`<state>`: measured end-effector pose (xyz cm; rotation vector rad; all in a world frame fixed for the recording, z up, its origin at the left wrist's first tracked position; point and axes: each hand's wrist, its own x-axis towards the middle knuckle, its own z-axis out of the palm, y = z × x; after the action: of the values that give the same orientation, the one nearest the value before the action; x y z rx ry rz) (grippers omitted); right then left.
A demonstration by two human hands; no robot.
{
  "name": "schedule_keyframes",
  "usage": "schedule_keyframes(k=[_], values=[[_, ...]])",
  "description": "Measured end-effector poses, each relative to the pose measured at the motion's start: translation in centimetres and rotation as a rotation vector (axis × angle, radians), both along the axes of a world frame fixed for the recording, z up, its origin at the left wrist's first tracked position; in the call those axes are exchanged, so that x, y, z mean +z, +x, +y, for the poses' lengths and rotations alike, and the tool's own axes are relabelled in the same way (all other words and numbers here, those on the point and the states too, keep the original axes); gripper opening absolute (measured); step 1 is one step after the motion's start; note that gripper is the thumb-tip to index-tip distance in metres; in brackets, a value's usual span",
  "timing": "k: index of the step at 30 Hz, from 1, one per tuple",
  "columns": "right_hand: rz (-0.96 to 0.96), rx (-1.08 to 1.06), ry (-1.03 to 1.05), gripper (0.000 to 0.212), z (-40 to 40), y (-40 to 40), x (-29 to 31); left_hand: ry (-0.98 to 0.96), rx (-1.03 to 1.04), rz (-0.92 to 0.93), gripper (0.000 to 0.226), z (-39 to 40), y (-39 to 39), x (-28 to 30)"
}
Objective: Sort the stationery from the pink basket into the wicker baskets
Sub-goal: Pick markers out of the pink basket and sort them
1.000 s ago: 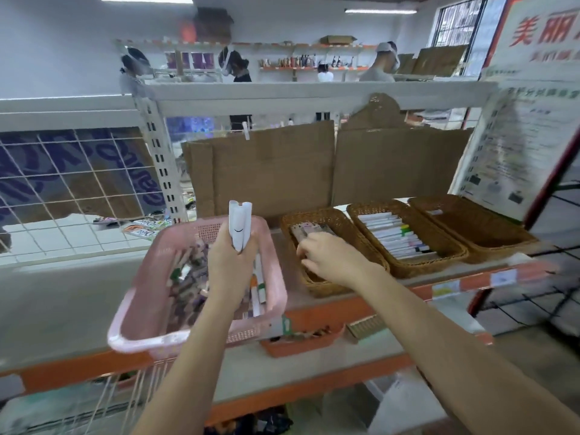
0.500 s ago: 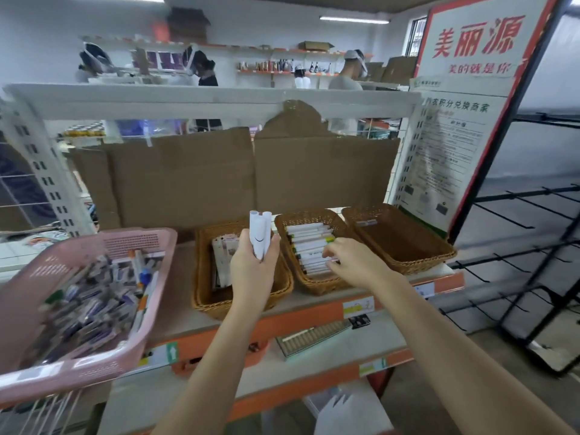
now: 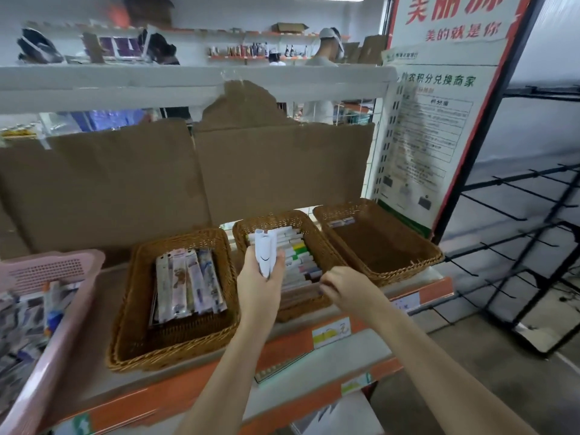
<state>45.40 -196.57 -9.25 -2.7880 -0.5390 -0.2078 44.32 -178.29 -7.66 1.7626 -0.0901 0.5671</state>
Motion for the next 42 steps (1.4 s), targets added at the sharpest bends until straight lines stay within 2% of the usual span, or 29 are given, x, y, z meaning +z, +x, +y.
schedule_keyframes(k=[4,6,9,11,13,15,17,21,27,29,33,38,42], values=[[-0.145,0.063,0.032,0.032,-0.3,0.0,-1.9,0.013,0.055,0.006,0.010,-1.1,0.9,-1.0],[-0.279,0.082,0.056,0.036,-0.4,-0.1,-2.2,0.039,0.087,0.010,0.011,-1.5,1.4,-1.2],[-0.389,0.106,0.118,0.029,-0.4,-0.2,-2.9,0.142,0.104,0.063,0.017,-1.5,3.1,-1.0],[-0.470,0.128,0.159,0.027,-0.5,-0.1,-3.5,0.367,0.066,0.166,0.020,-1.3,4.9,-0.6],[-0.543,0.140,0.169,0.030,-0.6,0.0,-4.0,0.755,-0.002,0.293,0.024,-1.2,6.6,-0.3],[-0.564,0.148,0.176,0.031,-0.5,0.0,-4.5,1.062,-0.098,0.349,0.031,-1.5,7.7,-0.5],[-0.569,0.148,0.178,0.031,-0.5,0.2,-4.7,1.209,-0.179,0.352,0.038,-1.8,8.4,-1.2],[-0.600,0.140,0.167,0.030,-0.6,0.3,-5.1,1.211,-0.234,0.355,0.037,-2.0,9.4,-2.0],[-0.651,0.127,0.168,0.034,-0.5,0.4,-5.2,1.261,-0.274,0.396,0.057,-1.8,10.1,-1.9],[-0.667,0.126,0.177,0.040,-0.4,0.3,-5.1,1.243,-0.285,0.403,0.053,-1.8,10.0,-1.8],[-0.678,0.117,0.169,0.032,-0.4,0.3,-5.2,1.194,-0.334,0.392,0.050,-1.0,9.1,-1.5],[-0.670,0.123,0.209,0.048,-0.4,0.2,-5.1,1.150,-0.347,0.333,0.038,0.1,7.6,-1.1],[-0.670,0.107,0.188,0.033,-0.3,0.3,-5.1,1.134,-0.334,0.282,0.021,0.1,6.6,-1.1]])
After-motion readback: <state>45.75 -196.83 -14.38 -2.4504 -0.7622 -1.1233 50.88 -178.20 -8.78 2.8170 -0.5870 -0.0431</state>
